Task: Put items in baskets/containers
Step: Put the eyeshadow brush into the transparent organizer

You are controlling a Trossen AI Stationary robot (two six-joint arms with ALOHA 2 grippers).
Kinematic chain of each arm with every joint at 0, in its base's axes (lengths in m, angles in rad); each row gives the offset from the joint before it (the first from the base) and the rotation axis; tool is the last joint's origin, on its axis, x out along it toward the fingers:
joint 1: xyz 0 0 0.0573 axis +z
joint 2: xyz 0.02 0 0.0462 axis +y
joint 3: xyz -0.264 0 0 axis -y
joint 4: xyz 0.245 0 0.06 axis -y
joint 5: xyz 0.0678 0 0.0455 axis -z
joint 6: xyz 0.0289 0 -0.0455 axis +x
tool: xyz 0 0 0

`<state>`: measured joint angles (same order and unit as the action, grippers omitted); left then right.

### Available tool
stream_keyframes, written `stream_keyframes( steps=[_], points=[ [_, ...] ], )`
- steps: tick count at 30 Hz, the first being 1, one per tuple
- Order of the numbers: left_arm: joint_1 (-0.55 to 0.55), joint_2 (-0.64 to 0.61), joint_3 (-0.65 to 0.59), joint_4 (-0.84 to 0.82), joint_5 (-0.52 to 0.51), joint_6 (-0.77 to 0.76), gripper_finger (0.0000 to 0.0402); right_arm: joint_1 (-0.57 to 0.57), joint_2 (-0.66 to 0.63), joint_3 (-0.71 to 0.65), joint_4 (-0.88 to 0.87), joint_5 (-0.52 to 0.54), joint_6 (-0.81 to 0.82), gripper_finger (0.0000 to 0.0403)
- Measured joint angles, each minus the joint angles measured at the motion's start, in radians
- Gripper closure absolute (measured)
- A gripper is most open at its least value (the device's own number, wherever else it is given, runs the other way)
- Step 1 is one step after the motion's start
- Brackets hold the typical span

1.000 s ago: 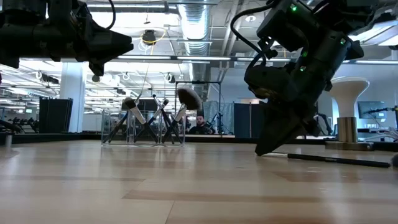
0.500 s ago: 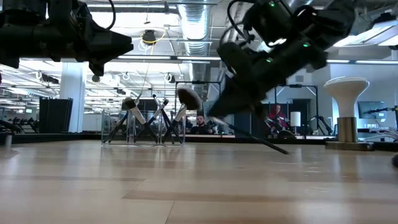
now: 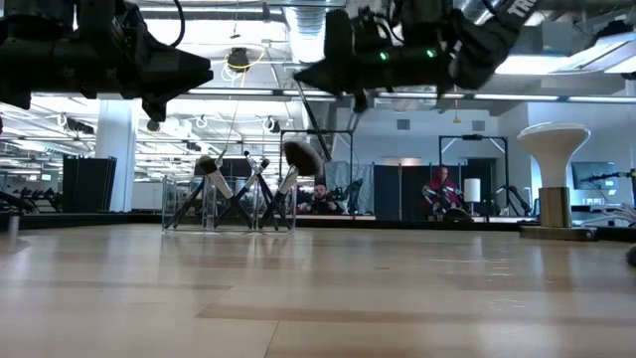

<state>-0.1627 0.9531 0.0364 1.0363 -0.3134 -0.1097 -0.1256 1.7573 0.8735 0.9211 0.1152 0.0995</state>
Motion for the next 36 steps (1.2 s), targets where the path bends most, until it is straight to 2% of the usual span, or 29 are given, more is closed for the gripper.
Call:
stream_keyframes(
  steps=[7,14,21,26,30,36],
  points=[
    [0.000,0.000,0.000,0.000,0.000,0.000,0.0306,0.002,-0.002,0.155,0.001,-0.118,-0.318,0.0403],
    [-0.005,-0.002,0.000,0.001,0.052,0.043,0.0312,0.005,0.003,0.171,-0.016,-0.116,-0.343,0.0403],
    [-0.031,-0.063,0.001,0.018,0.045,0.114,0.0352,0.005,0.198,0.214,0.161,-0.120,-0.363,0.0403],
    [-0.037,-0.099,0.001,0.015,0.033,0.132,0.0392,-0.010,0.375,0.342,0.301,-0.135,-0.370,0.0403],
    [-0.037,-0.093,0.001,0.011,0.030,0.134,0.0394,-0.019,0.480,0.468,0.287,-0.146,-0.364,0.0403],
    [-0.038,-0.093,0.001,-0.001,0.030,0.135,0.0396,-0.015,0.570,0.612,0.207,-0.187,-0.312,0.0403]
  ],
)
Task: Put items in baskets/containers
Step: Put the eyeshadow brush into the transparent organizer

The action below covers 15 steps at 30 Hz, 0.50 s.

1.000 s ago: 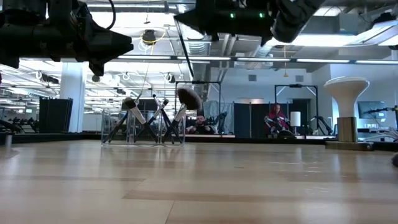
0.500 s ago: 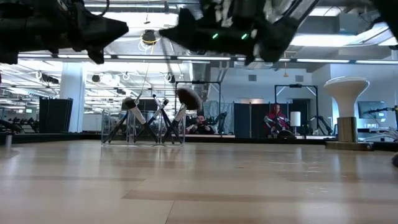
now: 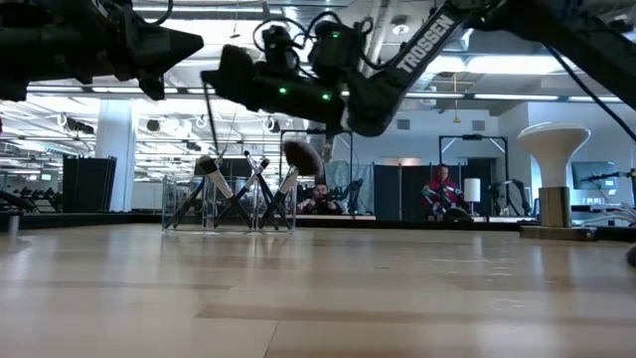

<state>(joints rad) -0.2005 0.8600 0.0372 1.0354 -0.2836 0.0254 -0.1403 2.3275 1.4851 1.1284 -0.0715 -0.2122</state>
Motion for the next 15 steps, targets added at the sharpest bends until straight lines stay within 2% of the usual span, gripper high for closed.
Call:
stream_keyframes(
  steps=[8,15],
  points=[
    [-0.019,-0.002,0.000,0.001,0.007,0.000,0.0396,0.003,0.118,0.163,-0.088,-0.014,0.029,0.0403],
    [-0.056,-0.002,0.000,0.001,0.007,0.000,0.0396,0.002,0.150,0.194,-0.137,-0.015,0.029,0.0402]
  ],
)
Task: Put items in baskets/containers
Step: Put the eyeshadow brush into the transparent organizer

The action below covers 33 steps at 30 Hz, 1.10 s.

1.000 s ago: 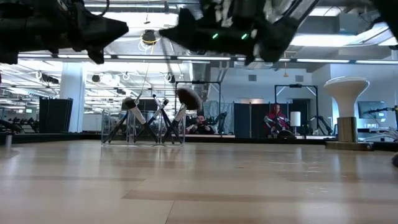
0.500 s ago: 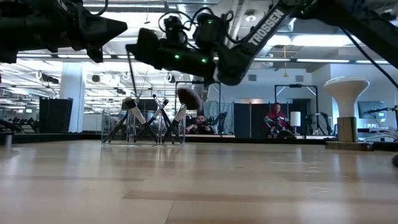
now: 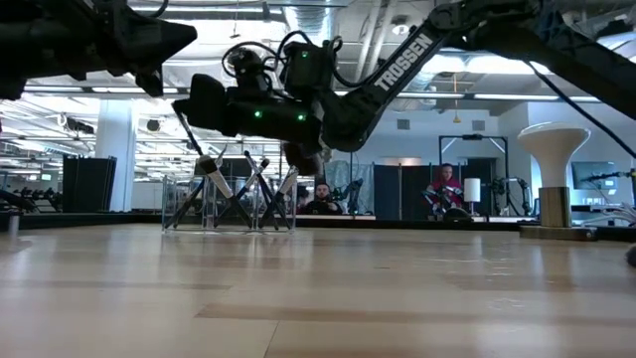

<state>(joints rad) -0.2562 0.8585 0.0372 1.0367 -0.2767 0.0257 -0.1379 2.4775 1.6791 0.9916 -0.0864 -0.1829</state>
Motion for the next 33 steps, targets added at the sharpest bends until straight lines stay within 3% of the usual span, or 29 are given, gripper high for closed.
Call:
stream_keyframes(
  steps=[9,20,26,33],
  points=[
    [-0.033,0.000,0.000,0.000,0.000,0.000,0.0396,0.000,-0.011,0.041,0.100,-0.025,0.053,0.0402],
    [-0.040,0.000,0.000,0.000,0.000,-0.002,0.0396,0.000,-0.011,0.052,-0.116,-0.045,0.081,0.0402],
    [-0.040,0.000,-0.001,0.000,0.000,-0.003,0.0396,-0.001,-0.011,0.052,-0.114,-0.045,-0.011,0.0403],
    [-0.040,0.000,-0.001,0.000,0.000,-0.004,0.0396,0.000,-0.011,0.052,-0.112,-0.045,-0.002,0.0403]
  ],
)
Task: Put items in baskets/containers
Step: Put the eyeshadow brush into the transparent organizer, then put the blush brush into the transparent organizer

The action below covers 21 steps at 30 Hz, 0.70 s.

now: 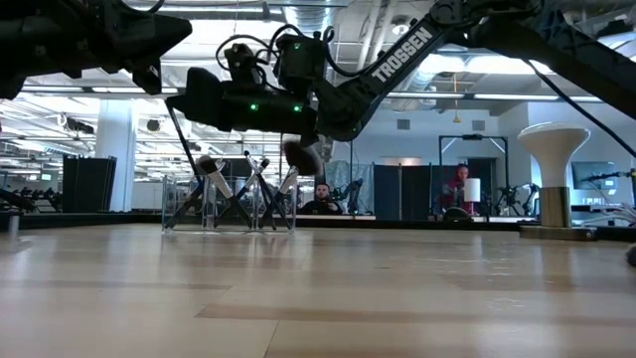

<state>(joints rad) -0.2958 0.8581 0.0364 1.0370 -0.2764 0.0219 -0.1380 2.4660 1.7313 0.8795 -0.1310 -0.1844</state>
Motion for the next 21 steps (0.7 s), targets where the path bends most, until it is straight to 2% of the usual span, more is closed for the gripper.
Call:
stream_keyframes(
  steps=[8,21],
  points=[
    [0.000,0.000,0.000,0.000,0.000,-0.004,0.0396,-0.001,0.000,0.000,-0.020,0.000,0.001,0.0390],
    [0.000,0.000,0.000,0.000,0.000,-0.004,0.0396,-0.001,0.000,0.000,-0.029,0.000,-0.006,0.0254]
  ],
)
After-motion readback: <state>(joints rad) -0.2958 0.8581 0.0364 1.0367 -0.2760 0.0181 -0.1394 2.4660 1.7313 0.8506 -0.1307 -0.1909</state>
